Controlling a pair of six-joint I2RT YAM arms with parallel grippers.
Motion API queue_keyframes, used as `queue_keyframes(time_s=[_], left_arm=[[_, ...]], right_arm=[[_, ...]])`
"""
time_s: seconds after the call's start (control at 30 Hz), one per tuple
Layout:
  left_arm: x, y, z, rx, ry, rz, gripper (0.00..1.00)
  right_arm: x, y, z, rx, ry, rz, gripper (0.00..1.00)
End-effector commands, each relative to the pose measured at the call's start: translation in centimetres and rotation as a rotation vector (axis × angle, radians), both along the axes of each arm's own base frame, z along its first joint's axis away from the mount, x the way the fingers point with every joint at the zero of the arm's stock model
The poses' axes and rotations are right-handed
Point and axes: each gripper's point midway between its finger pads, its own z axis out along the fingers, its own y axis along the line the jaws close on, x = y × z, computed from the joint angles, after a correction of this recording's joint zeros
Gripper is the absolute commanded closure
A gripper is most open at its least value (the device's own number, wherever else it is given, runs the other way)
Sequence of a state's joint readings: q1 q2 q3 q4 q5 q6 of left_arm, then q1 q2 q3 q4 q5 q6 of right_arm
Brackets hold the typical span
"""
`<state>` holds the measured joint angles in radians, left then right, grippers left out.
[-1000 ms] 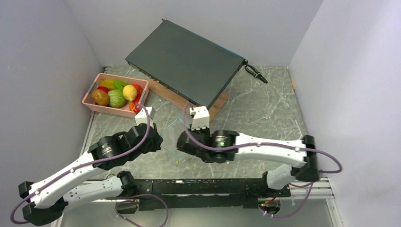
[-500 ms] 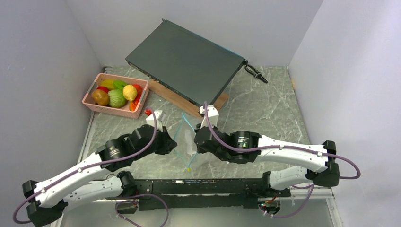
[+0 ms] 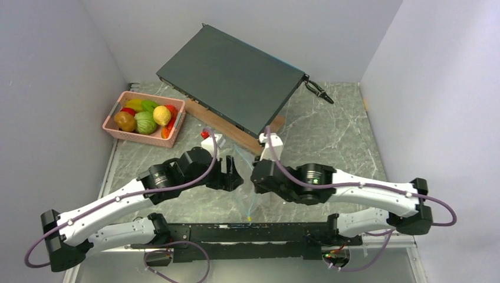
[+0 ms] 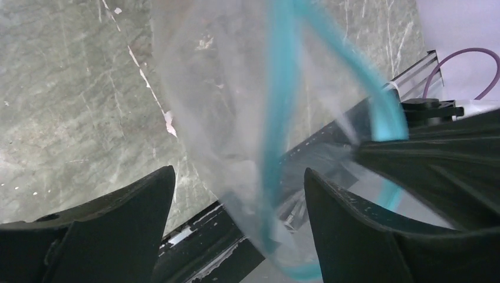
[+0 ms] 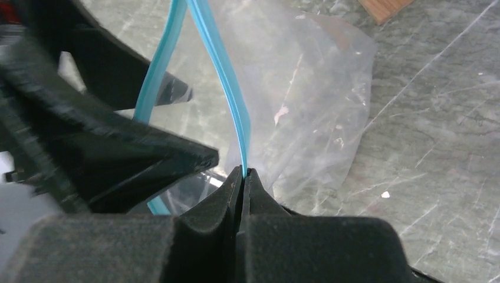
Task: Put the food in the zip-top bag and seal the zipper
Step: Pick up the fake vegetable from the bin.
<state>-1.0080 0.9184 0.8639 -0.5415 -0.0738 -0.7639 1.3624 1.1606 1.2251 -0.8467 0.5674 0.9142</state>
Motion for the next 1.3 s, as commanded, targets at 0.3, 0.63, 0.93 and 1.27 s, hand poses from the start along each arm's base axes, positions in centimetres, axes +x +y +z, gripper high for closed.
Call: queue_keyframes(time_s=[0.3,0.63,0.93,1.27], left_arm=[[-2.1,13.0,2.7,0.188,-0.072,0.250,0.00],[-0.3,17.8,4.9,0.158,-0.171,0.516,0.00],[3.6,14.6,3.5,0.166,-0.137,0.440,0.00],[12.1,21.5,4.4,0.269,-0.122,0.629,0.00]], right_arm=[[5.4,7.9,-5.2,-0.038,0.036,0.153,1.00],[6.2,11.8,-5.2,0.210,0.172,0.273,1.00],[6.7,9.0,-4.4,0.251,0.122,0.146,1.00],[8.3,9.2,-2.4,0.283,0.076,0.045,1.00]])
